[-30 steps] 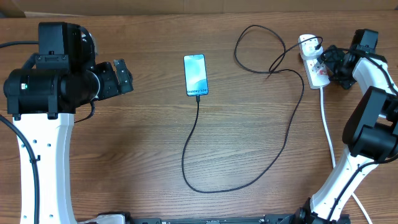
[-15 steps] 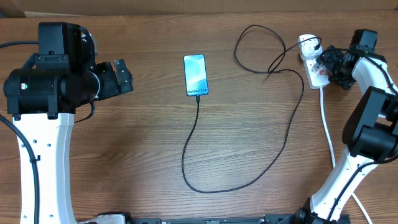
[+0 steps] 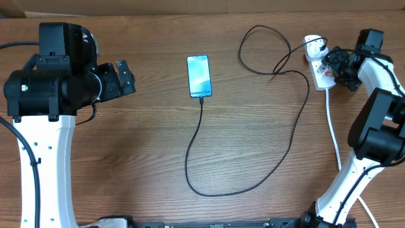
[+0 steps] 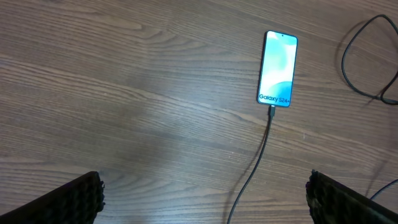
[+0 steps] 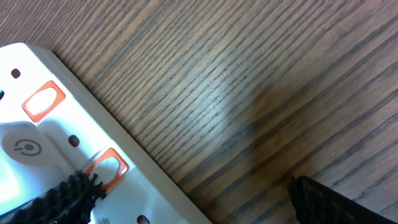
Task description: Plug charger to phone and switch on socket
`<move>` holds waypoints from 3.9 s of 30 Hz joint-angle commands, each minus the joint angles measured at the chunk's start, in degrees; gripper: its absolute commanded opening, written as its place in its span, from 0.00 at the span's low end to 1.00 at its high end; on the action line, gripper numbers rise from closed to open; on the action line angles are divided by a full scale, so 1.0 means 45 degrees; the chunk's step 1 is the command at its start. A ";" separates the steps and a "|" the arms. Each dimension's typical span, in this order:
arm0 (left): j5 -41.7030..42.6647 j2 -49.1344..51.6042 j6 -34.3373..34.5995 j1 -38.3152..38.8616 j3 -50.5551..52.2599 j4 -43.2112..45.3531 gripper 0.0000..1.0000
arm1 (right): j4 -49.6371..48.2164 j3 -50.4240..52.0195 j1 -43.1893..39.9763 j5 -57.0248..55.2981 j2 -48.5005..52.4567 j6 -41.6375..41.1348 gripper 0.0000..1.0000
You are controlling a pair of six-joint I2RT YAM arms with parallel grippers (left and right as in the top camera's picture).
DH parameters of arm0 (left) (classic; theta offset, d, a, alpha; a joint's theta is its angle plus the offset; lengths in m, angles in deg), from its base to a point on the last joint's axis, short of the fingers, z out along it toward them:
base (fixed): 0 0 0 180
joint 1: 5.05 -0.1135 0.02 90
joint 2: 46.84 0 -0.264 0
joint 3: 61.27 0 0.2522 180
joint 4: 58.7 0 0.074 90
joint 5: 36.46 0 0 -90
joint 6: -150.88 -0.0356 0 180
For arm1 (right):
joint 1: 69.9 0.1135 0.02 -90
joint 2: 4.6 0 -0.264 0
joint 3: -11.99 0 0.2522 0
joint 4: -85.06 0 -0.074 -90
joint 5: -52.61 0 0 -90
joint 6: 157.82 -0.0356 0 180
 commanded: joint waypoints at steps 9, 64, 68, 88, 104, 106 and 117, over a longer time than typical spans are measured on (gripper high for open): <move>-0.0087 -0.0097 0.0121 0.0073 -0.0039 0.0005 1.00 | -0.0277 -0.0175 -0.0121 -0.0933 -0.0325 0.0185 1.00; -0.0083 -0.0097 0.0121 0.0073 -0.0039 0.0005 1.00 | -0.0831 0.0452 -0.0078 0.0865 -0.0316 0.0223 1.00; -0.0083 -0.0097 0.0121 0.0073 -0.0039 0.0005 1.00 | -0.0831 0.0452 -0.0078 0.0884 -0.0316 0.0233 1.00; -0.0087 -0.0097 0.0121 0.0073 -0.0039 0.0005 1.00 | -0.0466 0.0641 -0.0078 0.0500 -0.0316 0.0282 1.00; -0.0087 -0.0097 0.0121 0.0073 -0.0039 0.0005 1.00 | -0.0646 -0.0034 -0.0641 0.0311 -0.0583 0.0180 1.00; -0.0087 -0.0097 0.0121 0.0073 -0.0039 0.0005 1.00 | -0.0593 -0.0034 -0.0724 0.0316 -0.0602 0.0185 1.00; -0.0087 -0.0097 0.0121 0.0073 -0.0039 0.0005 1.00 | -0.0568 -0.0029 -0.0510 0.0889 -0.0457 0.0180 1.00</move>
